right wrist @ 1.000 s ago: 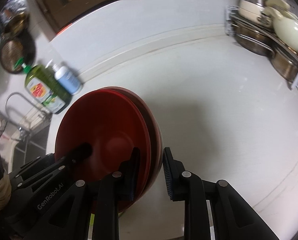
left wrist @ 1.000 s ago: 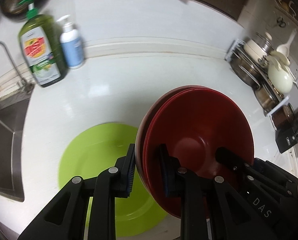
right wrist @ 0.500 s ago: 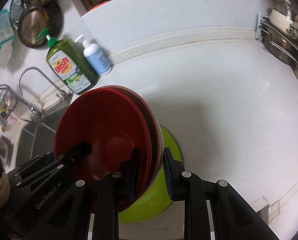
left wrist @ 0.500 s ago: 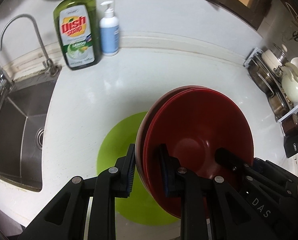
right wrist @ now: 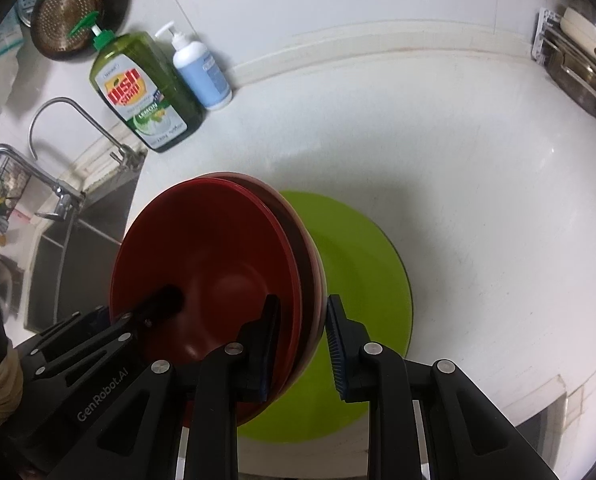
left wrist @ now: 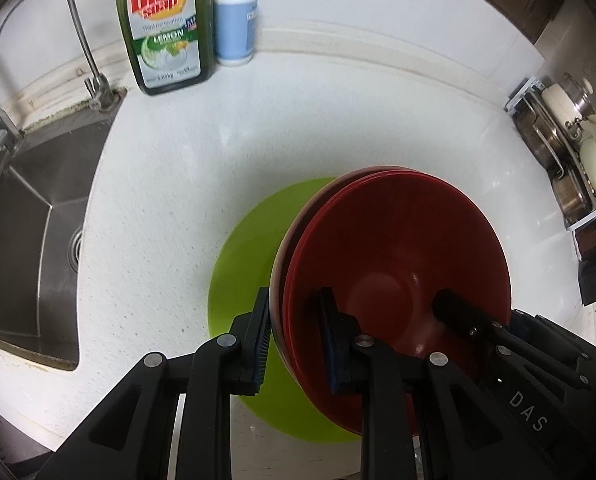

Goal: Organize plates and bowls
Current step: 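Lift the bowl stack with both grippers and carry it over the green plate, then lower the bowl stack onto the green plate, then open both grippers and withdraw them from the bowl stack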

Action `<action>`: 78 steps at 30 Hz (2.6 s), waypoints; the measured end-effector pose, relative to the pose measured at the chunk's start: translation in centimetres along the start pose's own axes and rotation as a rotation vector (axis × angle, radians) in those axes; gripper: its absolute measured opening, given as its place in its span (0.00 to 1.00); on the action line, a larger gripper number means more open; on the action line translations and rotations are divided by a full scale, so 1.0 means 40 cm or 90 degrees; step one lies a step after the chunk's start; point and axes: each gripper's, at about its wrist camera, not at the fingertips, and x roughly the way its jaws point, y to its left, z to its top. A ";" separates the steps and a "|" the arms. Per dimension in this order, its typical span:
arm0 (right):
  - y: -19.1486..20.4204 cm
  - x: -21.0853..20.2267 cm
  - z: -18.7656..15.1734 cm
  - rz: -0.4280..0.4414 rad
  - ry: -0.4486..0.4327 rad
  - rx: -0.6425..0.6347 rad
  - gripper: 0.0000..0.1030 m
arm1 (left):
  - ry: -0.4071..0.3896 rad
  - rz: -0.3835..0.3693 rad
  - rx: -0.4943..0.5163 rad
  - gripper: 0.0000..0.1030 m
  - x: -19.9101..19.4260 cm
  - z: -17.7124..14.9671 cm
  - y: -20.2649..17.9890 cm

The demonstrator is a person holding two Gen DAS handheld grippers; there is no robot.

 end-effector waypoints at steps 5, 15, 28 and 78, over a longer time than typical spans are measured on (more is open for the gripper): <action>-0.004 0.023 -0.003 -0.009 0.019 0.008 0.24 | 0.016 -0.001 0.002 0.22 0.023 -0.003 0.000; -0.014 0.049 -0.001 -0.017 0.043 0.020 0.24 | 0.039 -0.007 0.002 0.22 0.055 0.004 0.001; -0.017 0.057 0.002 -0.017 0.049 0.019 0.25 | 0.039 -0.011 0.004 0.23 0.065 0.009 0.006; -0.070 -0.451 -0.490 -0.091 -0.377 -0.116 0.88 | -0.437 0.151 0.027 1.00 -0.474 -0.607 -0.131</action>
